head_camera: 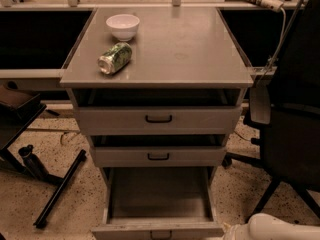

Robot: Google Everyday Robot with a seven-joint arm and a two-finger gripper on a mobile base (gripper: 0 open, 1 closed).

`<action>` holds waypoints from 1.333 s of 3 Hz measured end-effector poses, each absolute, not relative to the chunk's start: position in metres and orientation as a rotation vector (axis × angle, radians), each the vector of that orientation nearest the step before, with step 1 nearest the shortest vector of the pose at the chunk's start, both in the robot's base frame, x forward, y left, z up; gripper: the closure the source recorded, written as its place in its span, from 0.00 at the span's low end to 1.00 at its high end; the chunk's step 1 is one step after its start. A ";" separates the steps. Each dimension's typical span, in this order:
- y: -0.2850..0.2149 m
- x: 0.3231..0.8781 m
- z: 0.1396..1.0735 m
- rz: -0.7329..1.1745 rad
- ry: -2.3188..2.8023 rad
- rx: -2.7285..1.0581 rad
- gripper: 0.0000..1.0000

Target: Close bottom drawer

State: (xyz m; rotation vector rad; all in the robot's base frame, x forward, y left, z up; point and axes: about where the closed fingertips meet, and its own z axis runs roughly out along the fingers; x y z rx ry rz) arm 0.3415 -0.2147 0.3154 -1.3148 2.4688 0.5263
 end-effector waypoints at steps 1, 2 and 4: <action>-0.215 0.317 0.271 0.584 2.501 -1.259 0.00; -0.198 0.305 0.239 0.690 2.463 -1.273 0.00; -0.149 0.300 0.204 0.972 2.320 -1.405 0.00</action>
Offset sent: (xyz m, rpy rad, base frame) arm -0.0505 0.0367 -0.1117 0.1897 0.1007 0.0637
